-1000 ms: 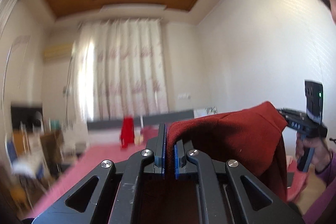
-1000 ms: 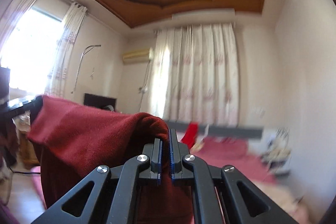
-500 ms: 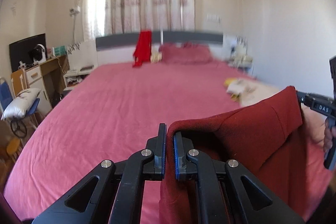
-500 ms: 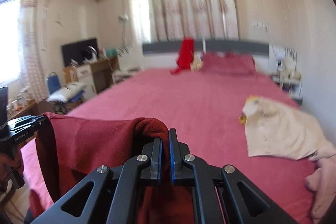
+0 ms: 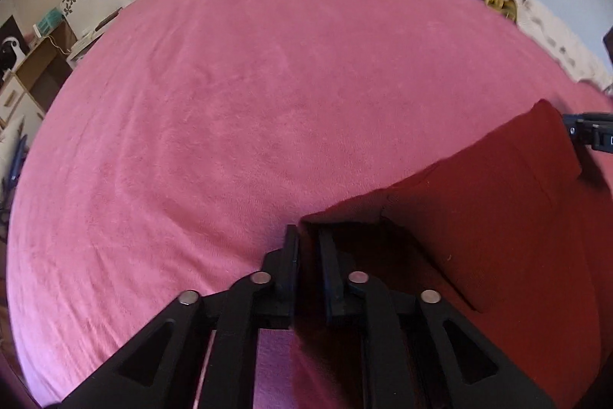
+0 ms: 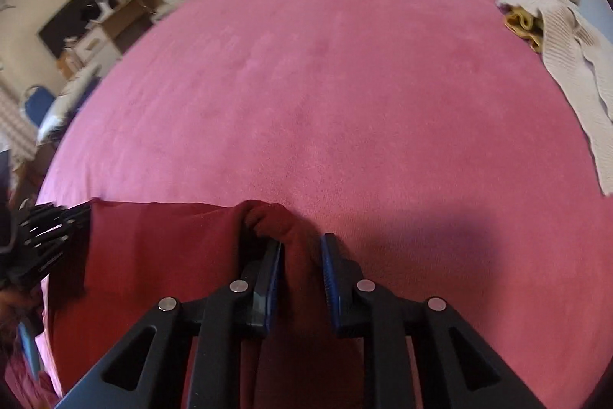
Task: Fold clothes
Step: 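Lower the garment onto the bed and open both grippers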
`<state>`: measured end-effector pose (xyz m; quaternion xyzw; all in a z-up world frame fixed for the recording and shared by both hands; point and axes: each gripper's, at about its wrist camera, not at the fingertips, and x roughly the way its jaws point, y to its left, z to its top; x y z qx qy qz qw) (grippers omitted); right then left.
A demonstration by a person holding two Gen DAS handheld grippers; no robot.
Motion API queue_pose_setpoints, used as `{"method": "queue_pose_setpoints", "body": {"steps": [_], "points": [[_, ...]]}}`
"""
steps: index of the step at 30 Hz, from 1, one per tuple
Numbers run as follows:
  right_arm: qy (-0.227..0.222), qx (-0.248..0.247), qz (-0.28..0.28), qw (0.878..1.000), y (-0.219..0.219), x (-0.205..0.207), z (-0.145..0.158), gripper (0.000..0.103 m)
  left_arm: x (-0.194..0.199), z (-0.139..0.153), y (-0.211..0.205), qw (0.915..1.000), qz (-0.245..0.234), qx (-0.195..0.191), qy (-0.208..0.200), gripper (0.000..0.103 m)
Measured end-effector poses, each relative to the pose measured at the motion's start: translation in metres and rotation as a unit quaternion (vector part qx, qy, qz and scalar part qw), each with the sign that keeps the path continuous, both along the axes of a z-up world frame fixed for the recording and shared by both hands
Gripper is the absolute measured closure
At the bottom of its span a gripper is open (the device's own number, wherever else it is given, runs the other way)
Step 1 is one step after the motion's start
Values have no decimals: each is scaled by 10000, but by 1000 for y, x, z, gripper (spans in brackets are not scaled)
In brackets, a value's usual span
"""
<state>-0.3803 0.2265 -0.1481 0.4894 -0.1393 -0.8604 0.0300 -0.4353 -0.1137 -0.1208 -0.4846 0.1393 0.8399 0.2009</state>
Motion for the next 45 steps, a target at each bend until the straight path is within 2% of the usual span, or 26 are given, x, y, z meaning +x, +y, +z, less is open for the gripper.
{"method": "queue_pose_setpoints", "body": {"steps": [2,3,7,9,13,16,20,22,25,28,31,33,36,38,40,42,45], "points": [[144,-1,48,9999,9,13,9,78,-3,9,-17,9990,128,382,-198,65],[238,50,87,9997,12,23,16,77,-4,16,-27,9978,252,555,-252,61],[477,494,457,9966,9,62,43,77,2,46,-54,9906,656,1176,-231,59],[507,397,446,9969,12,60,44,77,11,59,-58,9875,744,1383,-149,59],[485,-133,326,9982,21,40,40,80,50,54,-6,9907,-36,1303,-381,55],[468,-531,236,9972,28,25,37,81,65,30,40,9857,-490,1363,-860,55],[443,-1059,115,9933,38,5,33,79,40,-10,68,9827,-282,1099,-1461,55],[430,-1323,54,9903,42,-5,30,79,25,-10,74,9804,-254,1300,-1458,55],[411,-1716,-37,9843,50,-20,27,79,-30,6,80,9742,199,1884,-1226,55],[390,-2106,-128,9767,57,-36,24,79,-84,20,63,9569,1002,2533,-1004,53],[279,-2544,-831,9631,91,-44,15,77,-112,36,44,9473,1671,2683,-519,53],[191,-2623,-977,9598,107,-36,13,77,-112,43,38,9455,1685,2760,-392,53],[150,-2181,-452,9748,100,-4,17,77,-90,49,34,9544,1367,2633,-317,53],[52,-1992,122,9799,86,27,17,77,-56,50,34,9594,1025,2608,-313,50],[-15,-1983,728,9774,68,56,14,77,-18,46,35,9626,658,2603,-355,44],[-121,-1942,1214,9734,51,77,9,77,6,28,51,9647,509,2511,-612,44],[-578,-1891,1563,9677,30,63,-5,77,33,1,79,9674,429,2308,-956,44]]}}
